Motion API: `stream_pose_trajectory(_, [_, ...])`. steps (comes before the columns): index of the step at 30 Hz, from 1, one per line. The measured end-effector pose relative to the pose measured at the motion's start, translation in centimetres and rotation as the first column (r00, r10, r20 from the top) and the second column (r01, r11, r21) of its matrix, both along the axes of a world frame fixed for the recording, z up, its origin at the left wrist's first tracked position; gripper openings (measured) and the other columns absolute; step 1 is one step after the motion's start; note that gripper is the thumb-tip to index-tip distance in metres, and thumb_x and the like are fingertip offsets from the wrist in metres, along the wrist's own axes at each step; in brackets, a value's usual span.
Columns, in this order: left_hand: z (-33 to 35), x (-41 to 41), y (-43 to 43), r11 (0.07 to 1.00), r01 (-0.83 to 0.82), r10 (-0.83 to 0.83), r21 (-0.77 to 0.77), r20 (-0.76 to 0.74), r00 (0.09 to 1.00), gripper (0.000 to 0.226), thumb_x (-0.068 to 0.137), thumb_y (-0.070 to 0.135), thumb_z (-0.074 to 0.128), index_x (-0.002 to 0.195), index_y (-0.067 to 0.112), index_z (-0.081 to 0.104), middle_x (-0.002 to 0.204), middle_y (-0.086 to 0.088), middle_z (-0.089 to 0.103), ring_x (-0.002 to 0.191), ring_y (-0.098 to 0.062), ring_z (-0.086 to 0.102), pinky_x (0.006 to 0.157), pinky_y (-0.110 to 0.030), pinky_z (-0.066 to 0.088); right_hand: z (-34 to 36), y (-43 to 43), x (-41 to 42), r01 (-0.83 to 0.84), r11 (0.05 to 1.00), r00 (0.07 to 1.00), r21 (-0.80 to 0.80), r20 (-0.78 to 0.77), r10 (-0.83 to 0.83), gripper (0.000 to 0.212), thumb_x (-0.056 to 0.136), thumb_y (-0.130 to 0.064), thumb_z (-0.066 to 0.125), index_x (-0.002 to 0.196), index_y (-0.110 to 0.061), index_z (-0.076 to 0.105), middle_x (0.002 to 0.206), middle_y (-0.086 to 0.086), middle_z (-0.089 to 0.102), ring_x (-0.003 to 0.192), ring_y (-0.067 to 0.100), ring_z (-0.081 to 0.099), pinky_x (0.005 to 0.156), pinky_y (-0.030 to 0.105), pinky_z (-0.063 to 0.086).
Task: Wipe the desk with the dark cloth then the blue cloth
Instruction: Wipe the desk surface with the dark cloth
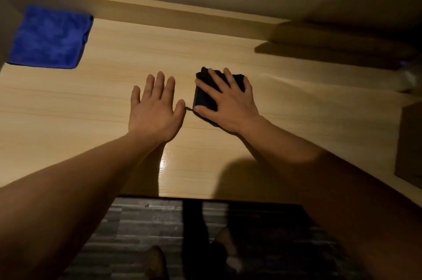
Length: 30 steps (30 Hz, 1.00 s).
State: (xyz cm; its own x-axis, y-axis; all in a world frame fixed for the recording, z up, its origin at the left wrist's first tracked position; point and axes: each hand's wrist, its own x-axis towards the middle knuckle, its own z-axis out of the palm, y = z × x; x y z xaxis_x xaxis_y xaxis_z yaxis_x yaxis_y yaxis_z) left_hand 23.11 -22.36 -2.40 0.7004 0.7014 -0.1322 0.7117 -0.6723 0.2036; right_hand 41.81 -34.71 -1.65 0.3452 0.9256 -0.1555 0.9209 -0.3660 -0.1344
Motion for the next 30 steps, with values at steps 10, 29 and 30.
stream_pose_trajectory(10, [0.2,-0.3,-0.1,0.999,0.027,-0.026,-0.020,0.021,0.999,0.078,0.105,0.062,0.011,0.172,0.023,0.005,0.181,-0.005,-0.003,0.166,-0.025,-0.009,0.131,-0.057,-0.003,0.3,-8.2,-8.3,-0.031,0.999,0.998,0.034,-0.045,0.032,0.072,0.099,-0.078,0.025,0.163,-0.048,0.014,0.175,-0.007,0.004,0.161,0.020,-0.003,0.127,0.054,0.001])
stream_pose_trajectory(29, [0.6,3.6,-3.9,0.979,0.183,-0.169,-0.089,0.143,0.975,0.071,0.108,0.058,0.019,0.172,0.027,0.010,0.180,-0.008,-0.002,0.166,-0.029,-0.008,0.130,-0.058,-0.003,3.1,-14.8,-12.9,0.472,0.786,0.700,0.400,-0.712,-0.057,0.030,0.103,-0.038,0.050,0.121,-0.041,0.074,0.116,-0.008,0.077,0.105,0.015,0.073,0.086,0.050,0.057])
stream_pose_trajectory(30, [0.2,3.7,-4.1,0.981,0.174,-0.164,-0.085,0.108,0.980,0.073,0.107,0.061,0.015,0.172,0.029,0.006,0.180,-0.007,-0.005,0.165,-0.029,-0.011,0.130,-0.058,-0.005,3.6,-14.1,-11.5,0.551,0.741,0.657,0.383,-0.747,-0.103,0.029,0.101,-0.041,0.052,0.120,-0.050,0.072,0.111,-0.006,0.078,0.100,0.018,0.075,0.085,0.054,0.058])
